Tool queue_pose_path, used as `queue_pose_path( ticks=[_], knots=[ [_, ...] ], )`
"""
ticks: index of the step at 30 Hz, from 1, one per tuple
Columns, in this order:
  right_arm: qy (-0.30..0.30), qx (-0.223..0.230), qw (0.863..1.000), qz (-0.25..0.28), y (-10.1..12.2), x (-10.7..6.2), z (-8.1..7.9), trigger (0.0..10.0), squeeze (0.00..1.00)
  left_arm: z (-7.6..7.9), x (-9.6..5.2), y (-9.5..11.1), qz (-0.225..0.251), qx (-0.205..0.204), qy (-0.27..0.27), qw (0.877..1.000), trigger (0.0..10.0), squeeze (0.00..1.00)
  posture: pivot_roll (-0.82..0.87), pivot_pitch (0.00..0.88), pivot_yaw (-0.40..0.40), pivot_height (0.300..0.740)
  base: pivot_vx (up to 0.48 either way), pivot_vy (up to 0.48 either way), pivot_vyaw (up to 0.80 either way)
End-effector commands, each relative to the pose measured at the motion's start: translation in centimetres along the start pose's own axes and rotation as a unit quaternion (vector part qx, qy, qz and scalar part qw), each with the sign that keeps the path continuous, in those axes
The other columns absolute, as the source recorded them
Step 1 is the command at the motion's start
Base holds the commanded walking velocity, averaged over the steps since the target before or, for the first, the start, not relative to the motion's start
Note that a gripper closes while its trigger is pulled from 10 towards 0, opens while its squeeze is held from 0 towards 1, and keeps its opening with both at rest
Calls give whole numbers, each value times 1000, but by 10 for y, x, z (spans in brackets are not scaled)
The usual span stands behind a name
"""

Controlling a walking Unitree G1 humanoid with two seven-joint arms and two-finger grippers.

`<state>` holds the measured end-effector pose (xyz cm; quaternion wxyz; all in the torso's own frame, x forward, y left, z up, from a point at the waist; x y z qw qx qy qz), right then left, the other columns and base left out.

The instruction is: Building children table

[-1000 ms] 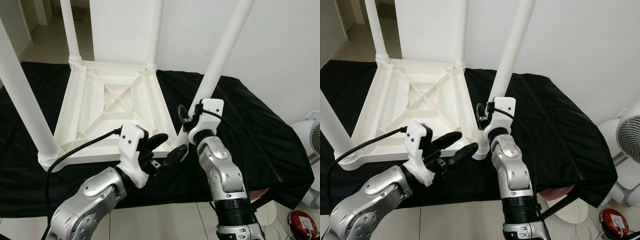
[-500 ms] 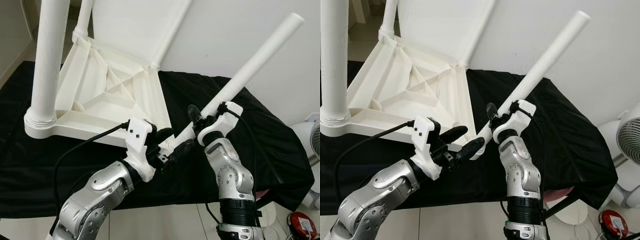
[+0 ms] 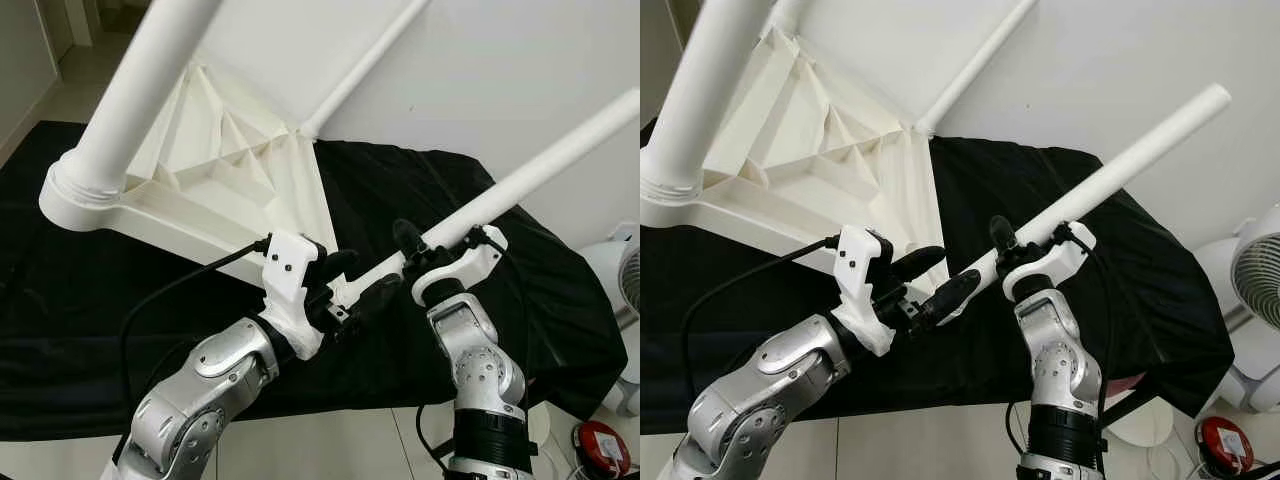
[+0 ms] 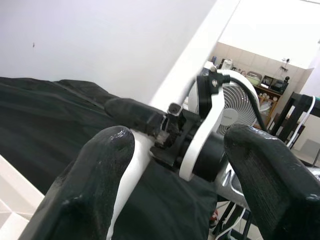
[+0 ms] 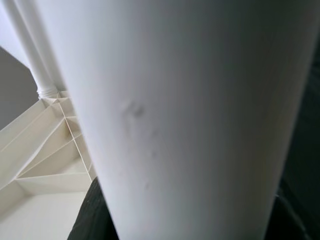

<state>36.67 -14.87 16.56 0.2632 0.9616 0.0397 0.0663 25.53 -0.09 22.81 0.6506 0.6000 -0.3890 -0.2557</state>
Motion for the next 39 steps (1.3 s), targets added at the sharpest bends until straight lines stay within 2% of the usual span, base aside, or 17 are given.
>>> queue_pose_path(
  ticks=[1,2,3,4,5,7,10,13,24,25,27,29,35,36,39],
  knots=[
    [-22,128,992,3,-9,-4,22,10000,0,3,3,-2,-2,0,-6,1000,10000,0,-6,0,-130,740,0,0,0],
    [-34,163,986,7,-11,-7,36,10000,0,4,3,-2,-2,0,-8,1000,10000,0,-3,0,-132,740,0,0,0],
    [-34,163,986,7,-11,-7,36,10000,0,4,3,-2,-2,0,-8,1000,10000,0,-3,0,-132,740,0,0,0],
    [-46,189,981,11,-12,-9,46,10000,0,5,3,-2,-2,0,-9,1000,10000,0,-2,0,-133,740,0,0,0],
    [-46,189,981,11,-12,-9,46,10000,0,5,3,-2,-2,0,-9,1000,10000,0,-2,0,-133,740,0,0,0],
    [-63,264,962,26,-15,-15,66,10000,0,6,4,-3,-3,-1,-11,1000,10000,0,2,0,-133,740,0,0,0],
    [-63,305,949,43,-15,-19,78,10000,0,6,3,-3,-5,0,-12,1000,10000,0,7,0,-130,740,0,0,0],
    [-77,296,951,40,-18,-19,83,10000,0,6,3,-2,-5,0,-13,1000,10000,0,8,0,-130,740,0,0,0],
    [-60,298,952,18,-29,-13,82,10000,0,1,1,-2,-10,5,-8,1000,10000,0,17,0,-123,740,0,0,0],
    [-60,300,952,18,-30,-14,83,10000,976,1,-1,-3,-13,6,-6,1000,10000,0,23,0,-123,740,0,0,0],
    [-60,308,949,22,-29,-15,86,10000,1000,-2,-2,-4,-15,7,-1,1000,10000,0,24,0,-123,740,0,0,0],
    [-69,310,948,29,-29,-17,92,10000,1000,-4,-5,-4,-18,9,3,1000,10000,0,26,0,-121,740,0,0,0],
    [-71,321,944,33,-29,-19,95,10000,1000,-9,-8,-4,-22,13,9,1000,10000,0,28,0,-117,740,0,0,0],
    [-74,328,941,38,-29,-21,99,10000,380,-11,-10,-4,-24,13,11,1000,10000,0,32,0,-113,740,0,0,0],
    [-76,332,939,42,-28,-22,101,10000,380,-11,-11,-4,-25,13,12,1000,10000,0,32,0,-113,740,0,0,0]
  ],
)
Point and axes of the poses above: a point about 5 cm out from each wrist's last joint towards the gripper, its own x axis pointing out of the wrist towards the gripper, its own y axis along the axis of the wrist's last joint, z = x × y, the point moved 6 cm from there along x, pointing out of the wrist towards the gripper, and after that the axes turned 10 degrees about x, right-handed, at the moved point
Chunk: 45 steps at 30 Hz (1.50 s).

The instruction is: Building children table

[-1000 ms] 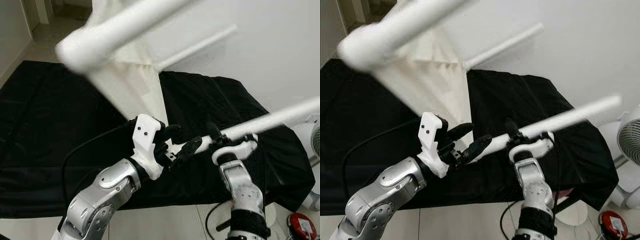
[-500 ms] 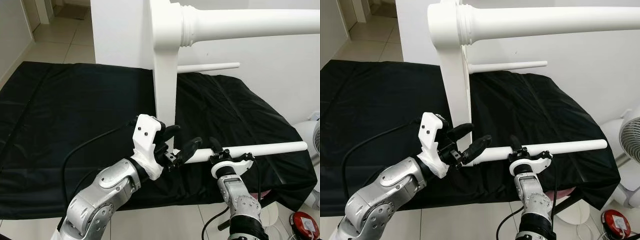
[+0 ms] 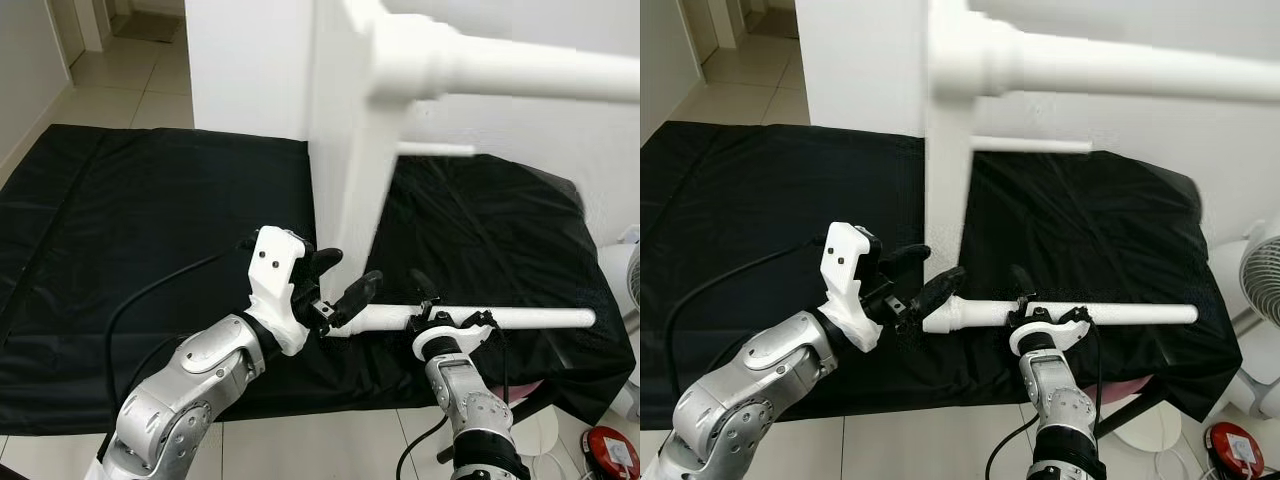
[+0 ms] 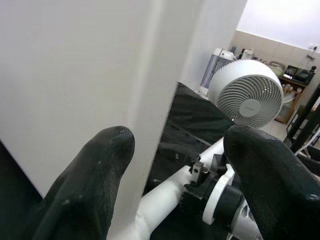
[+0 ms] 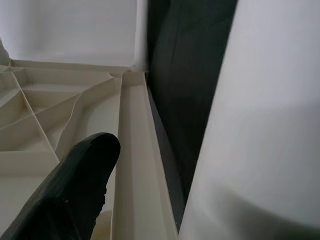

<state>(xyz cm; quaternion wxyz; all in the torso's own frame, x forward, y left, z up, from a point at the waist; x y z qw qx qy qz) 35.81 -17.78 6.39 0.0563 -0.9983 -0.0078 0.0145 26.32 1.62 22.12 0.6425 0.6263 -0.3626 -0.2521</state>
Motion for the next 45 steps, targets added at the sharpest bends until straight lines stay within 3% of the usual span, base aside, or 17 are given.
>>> queue_pose_path(
  ticks=[1,9,18,28,35,45],
  knots=[
    [4,21,1000,11,1,-1,2,10000,0,4,-2,0,-2,-1,-10,1000,10000,0,33,0,-111,740,0,0,0],
    [0,25,1000,11,2,-8,10,10000,0,-1,-5,-3,-12,1,-3,1000,10000,0,34,0,-107,740,0,0,0],
    [4,26,1000,15,5,-8,8,10000,0,-6,-5,-8,-26,14,1,1000,10000,0,32,0,-104,740,0,0,0],
    [16,26,999,12,5,-5,3,10000,0,2,7,-20,-44,34,-37,998,10000,0,29,0,-104,740,0,0,0],
    [29,29,999,15,5,-8,-2,10000,0,-16,28,-44,-98,85,-23,991,10000,0,8,0,-79,740,0,0,0],
    [41,33,998,19,7,-15,-6,10000,0,-44,49,-42,-100,106,34,989,10000,0,-6,0,-67,740,0,0,0]
  ],
)
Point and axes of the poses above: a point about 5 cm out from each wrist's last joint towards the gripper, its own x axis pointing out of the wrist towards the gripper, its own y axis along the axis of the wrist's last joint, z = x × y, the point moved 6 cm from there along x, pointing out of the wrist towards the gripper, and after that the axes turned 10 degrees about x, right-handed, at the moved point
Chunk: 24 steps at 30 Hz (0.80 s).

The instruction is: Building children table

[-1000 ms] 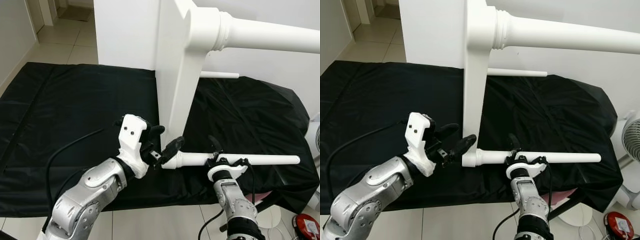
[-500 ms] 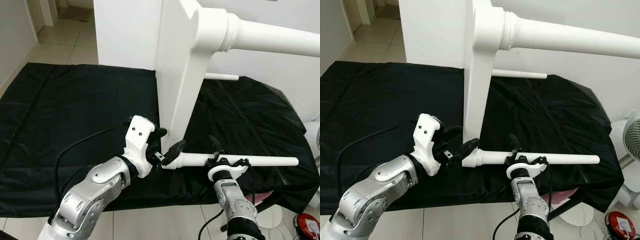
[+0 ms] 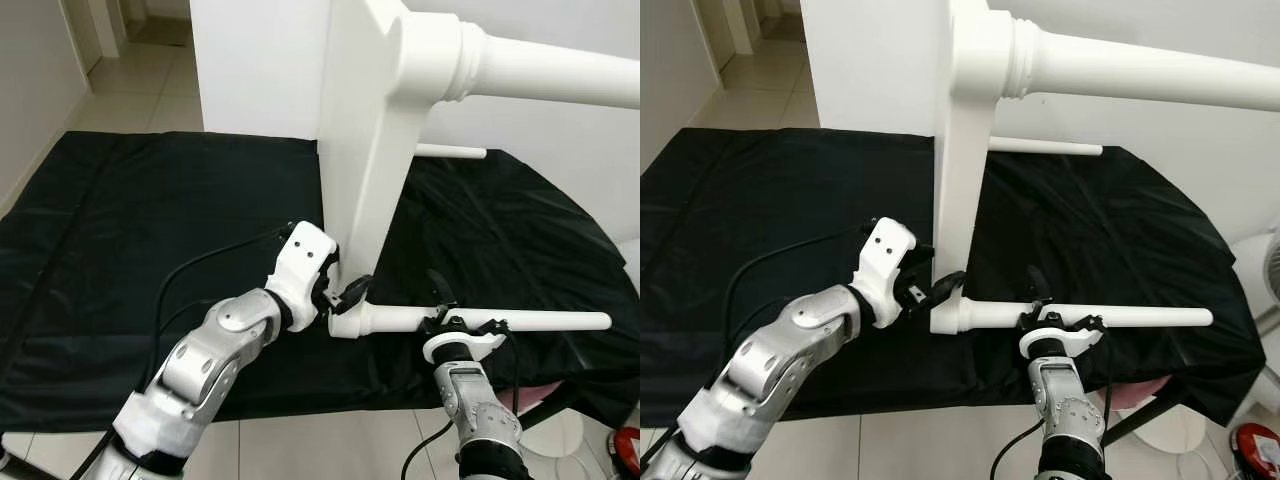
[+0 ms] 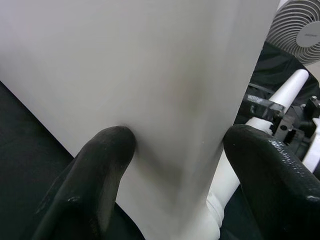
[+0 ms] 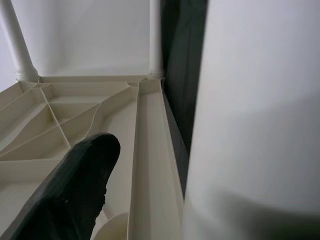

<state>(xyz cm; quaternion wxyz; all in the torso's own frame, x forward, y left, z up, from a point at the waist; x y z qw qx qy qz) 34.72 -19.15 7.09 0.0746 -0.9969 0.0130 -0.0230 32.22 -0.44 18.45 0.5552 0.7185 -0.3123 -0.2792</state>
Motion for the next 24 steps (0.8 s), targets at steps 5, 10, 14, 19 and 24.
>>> queue_pose_path(
  ticks=[5,10,14,19,24],
  knots=[
    [9,16,1000,-1,-6,-6,-1,10000,0,-28,8,9,7,22,59,998,10000,0,-10,0,-63,740,0,0,0],
    [20,20,1000,-7,-7,-10,-7,10000,0,-36,12,18,21,15,77,997,10000,0,-12,0,-62,740,0,0,0],
    [30,19,999,-14,-8,-18,-12,10000,0,-38,14,21,25,16,80,996,10000,0,-12,0,-66,740,0,0,0],
    [28,22,999,-7,-3,-28,-18,10000,0,-40,15,22,27,21,80,996,10000,0,-15,0,-66,740,0,0,0],
    [36,25,999,-6,-4,-34,-27,10000,0,-41,15,22,28,24,80,996,10000,0,-20,0,-66,740,0,0,0]
  ],
)
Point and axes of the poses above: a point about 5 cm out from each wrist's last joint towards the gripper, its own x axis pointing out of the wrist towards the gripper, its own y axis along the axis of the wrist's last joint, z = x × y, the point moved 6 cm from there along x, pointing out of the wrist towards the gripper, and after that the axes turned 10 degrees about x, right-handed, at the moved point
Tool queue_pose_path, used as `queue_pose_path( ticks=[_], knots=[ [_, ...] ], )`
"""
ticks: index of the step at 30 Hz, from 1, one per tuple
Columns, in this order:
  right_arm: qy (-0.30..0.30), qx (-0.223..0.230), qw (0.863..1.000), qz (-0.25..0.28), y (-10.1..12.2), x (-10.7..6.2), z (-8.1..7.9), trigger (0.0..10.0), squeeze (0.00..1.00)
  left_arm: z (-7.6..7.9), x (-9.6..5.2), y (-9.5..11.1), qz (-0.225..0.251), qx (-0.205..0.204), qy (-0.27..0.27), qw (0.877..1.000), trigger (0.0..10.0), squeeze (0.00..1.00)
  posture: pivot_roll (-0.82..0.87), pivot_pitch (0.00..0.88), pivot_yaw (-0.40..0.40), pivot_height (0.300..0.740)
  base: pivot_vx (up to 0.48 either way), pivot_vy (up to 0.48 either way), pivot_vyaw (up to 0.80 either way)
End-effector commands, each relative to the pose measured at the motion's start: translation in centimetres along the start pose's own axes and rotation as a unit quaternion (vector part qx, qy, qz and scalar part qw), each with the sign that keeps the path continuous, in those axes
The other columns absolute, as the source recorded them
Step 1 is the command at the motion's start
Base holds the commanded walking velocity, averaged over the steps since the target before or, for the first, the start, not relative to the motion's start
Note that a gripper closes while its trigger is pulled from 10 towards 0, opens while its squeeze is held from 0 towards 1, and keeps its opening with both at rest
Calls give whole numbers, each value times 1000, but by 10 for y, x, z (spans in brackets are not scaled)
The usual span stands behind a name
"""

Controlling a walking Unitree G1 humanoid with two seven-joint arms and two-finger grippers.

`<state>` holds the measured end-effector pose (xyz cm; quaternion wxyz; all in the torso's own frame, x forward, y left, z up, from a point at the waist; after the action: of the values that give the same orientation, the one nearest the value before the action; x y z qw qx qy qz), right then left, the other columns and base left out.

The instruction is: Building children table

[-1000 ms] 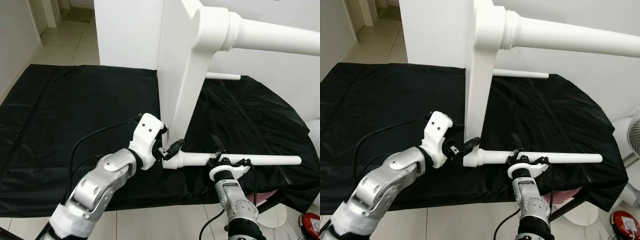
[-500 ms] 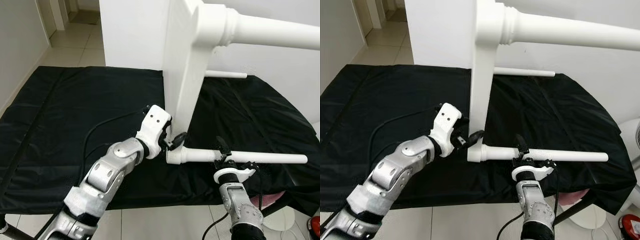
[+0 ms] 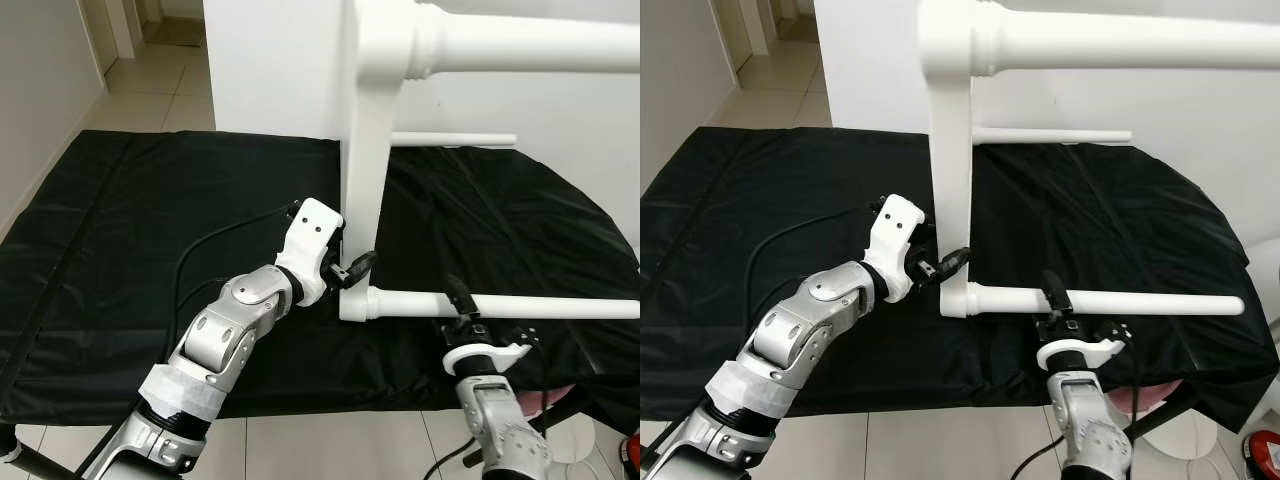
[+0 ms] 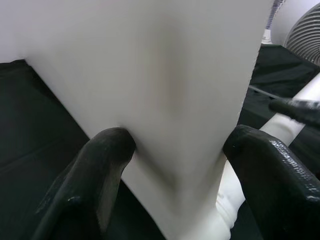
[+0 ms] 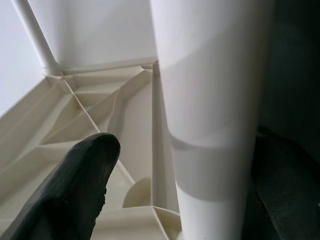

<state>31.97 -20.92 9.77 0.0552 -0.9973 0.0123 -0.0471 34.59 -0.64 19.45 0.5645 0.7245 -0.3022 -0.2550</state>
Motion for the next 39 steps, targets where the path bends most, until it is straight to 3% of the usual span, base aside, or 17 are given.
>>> queue_pose_path(
  ticks=[1,6,16,19,22,35,37,38,39],
  knots=[
    [16,46,999,-2,-18,-11,-3,10000,0,-23,1,16,23,22,53,998,10000,0,-25,0,-63,740,0,0,0],
    [20,48,999,-2,-18,-17,-8,10000,0,-24,2,17,25,22,53,998,10000,0,-30,0,-60,740,0,0,0],
    [-17,98,995,27,-3,-23,11,10000,0,-21,4,20,28,22,47,998,10000,0,-31,0,-52,740,0,0,0],
    [-35,156,986,49,8,-22,23,10000,0,-23,2,22,31,26,50,998,10000,0,-27,0,-54,740,0,0,0],
    [-37,183,981,53,10,-22,29,10000,0,-24,2,23,33,30,52,998,10000,0,-23,0,-55,740,0,0,0],
    [-46,184,981,37,-1,-35,32,10000,0,-29,0,25,34,37,60,997,10000,0,-11,0,-60,740,0,0,0],
    [-38,172,984,26,-3,-39,27,10000,0,-29,0,25,34,37,61,997,10000,0,-10,0,-62,740,0,0,0],
    [-31,144,989,11,-2,-57,20,10000,0,-31,-1,26,33,37,63,997,10000,0,-15,0,-60,740,0,0,0],
    [-31,144,989,11,-2,-57,20,10000,0,-31,-1,26,33,37,63,997,10000,0,-15,0,-60,740,0,0,0]
  ],
)
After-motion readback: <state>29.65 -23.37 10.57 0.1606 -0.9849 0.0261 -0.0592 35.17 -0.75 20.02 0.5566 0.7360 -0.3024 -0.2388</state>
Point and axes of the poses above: a point about 5 cm out from each wrist's last joint towards the gripper, its own x axis pointing out of the wrist towards the gripper, its own y axis along the axis of the wrist's last joint, z = x × y, the point moved 6 cm from there along x, pointing out of the wrist towards the gripper, and after that the axes turned 10 degrees about x, right-handed, at the moved point
